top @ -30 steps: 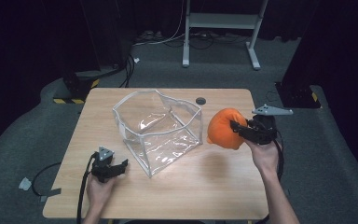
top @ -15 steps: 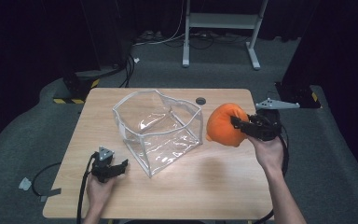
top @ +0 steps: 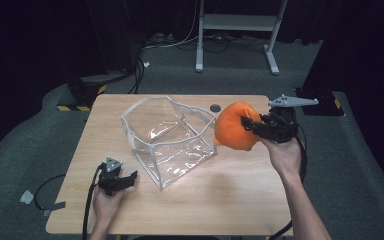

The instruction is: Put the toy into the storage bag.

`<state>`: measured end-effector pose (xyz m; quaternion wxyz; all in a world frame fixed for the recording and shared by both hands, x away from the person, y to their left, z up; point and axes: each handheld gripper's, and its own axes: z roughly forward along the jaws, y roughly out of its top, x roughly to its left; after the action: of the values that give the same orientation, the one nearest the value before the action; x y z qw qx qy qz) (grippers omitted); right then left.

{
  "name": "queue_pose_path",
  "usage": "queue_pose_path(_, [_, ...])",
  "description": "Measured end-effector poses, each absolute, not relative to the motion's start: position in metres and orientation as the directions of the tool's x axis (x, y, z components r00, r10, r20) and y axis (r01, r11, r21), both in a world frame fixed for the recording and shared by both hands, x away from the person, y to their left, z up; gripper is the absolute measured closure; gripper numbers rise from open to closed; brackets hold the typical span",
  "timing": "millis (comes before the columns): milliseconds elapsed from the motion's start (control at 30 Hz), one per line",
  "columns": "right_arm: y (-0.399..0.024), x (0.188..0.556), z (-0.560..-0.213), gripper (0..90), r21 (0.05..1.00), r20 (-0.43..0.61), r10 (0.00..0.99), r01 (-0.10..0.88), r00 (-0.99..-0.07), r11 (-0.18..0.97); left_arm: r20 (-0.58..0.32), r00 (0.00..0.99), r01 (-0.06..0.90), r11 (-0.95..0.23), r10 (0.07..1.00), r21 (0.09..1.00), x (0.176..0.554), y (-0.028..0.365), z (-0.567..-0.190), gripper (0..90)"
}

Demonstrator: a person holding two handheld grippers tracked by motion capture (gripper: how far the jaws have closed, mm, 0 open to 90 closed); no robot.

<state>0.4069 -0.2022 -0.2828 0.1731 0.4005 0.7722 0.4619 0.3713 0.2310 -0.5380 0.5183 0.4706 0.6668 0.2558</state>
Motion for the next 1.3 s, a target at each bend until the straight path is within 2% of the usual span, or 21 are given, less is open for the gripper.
queue_pose_path(767, [-0.160,0.419,-0.240,63.8,0.864,0.107,0.721,0.423,-0.684,0.273,-0.452,-0.020,0.363,0.427,0.892,0.828,0.371,0.231,-0.538,27.1])
queue_pose_path(1267, [-0.131,0.431,-0.232,63.8,0.862,0.114,0.698,0.420,-0.707,0.285,-0.448,-0.016,0.367,0.423,0.894,0.829,0.371,0.231,-0.538,27.0])
queue_pose_path(1300, [-0.126,0.433,-0.232,63.7,0.861,0.111,0.695,0.418,-0.710,0.289,-0.370,0.032,0.428,0.322,0.928,0.845,0.368,0.238,-0.538,27.0])
